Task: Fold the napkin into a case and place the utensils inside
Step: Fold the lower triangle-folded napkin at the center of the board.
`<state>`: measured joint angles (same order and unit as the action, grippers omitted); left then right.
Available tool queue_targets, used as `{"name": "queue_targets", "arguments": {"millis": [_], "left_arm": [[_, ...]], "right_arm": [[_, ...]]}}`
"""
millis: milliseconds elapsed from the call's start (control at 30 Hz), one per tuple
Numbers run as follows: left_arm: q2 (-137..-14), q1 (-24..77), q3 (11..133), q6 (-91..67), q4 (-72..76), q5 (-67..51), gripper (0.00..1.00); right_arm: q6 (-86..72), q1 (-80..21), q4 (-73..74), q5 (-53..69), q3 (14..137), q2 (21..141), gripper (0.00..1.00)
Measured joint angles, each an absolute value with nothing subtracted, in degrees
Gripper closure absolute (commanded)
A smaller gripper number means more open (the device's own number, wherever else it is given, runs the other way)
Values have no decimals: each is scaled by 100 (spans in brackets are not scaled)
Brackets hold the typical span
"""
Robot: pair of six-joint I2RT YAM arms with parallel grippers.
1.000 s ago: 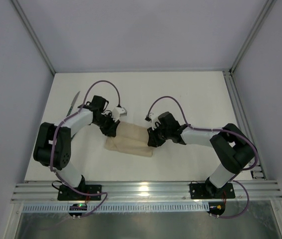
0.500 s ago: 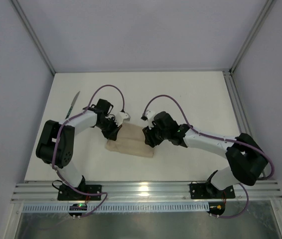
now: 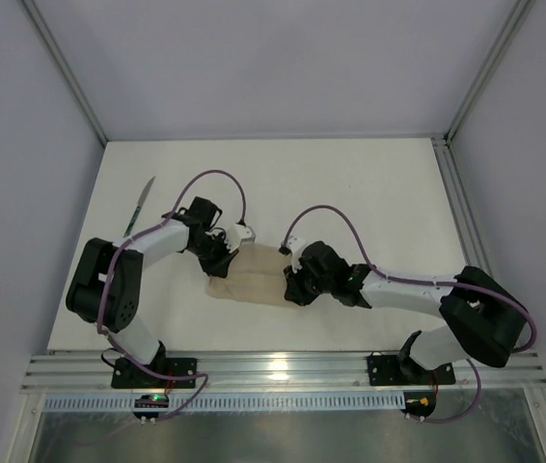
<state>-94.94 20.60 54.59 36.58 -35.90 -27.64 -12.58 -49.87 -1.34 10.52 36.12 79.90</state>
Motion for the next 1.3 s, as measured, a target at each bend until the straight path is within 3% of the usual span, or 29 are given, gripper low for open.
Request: {"name": "queue_targets", "arguments": {"millis": [300,333,467,567,633,767,833,1033,1300], "left_arm": [[-9314,2088,5264,3636,-3546,-2685,97],[-9308,2088,5264,3603,-3544,-2672,94],[-9105,2088,5256,3433,-3562,-2609,65],[-8680,2078,5256,3288,-3579,-2563,63],[-8361,2056,5262,3192,-3603,-2523,63],[-7926,2056,5360,3022,-3660,-2504,83],[-7828,2178,5367,2980,-3686,-2508,85],[-8029,2930,4960,3024,-3701,-2482,85],[-8604,2987,4626,3103,-3564,-2099,85]], "right_arm": [[-1745,-4976,-797,1306,3295,8569,90],[-1800,-4976,-880,1319,3271,8589,90],[-1865,-4976,-980,1319,3227,8586,91],[-1859,-4976,-958,1299,3225,8562,91],[-1841,-4976,-893,1291,3225,8530,91],[-1824,-4976,-786,1284,3227,8477,91],[-1828,-4976,-775,1284,3227,8473,91],[-1841,-4976,-773,1284,3229,8473,90],[-1870,-4941,-775,1315,3234,8488,90]]}}
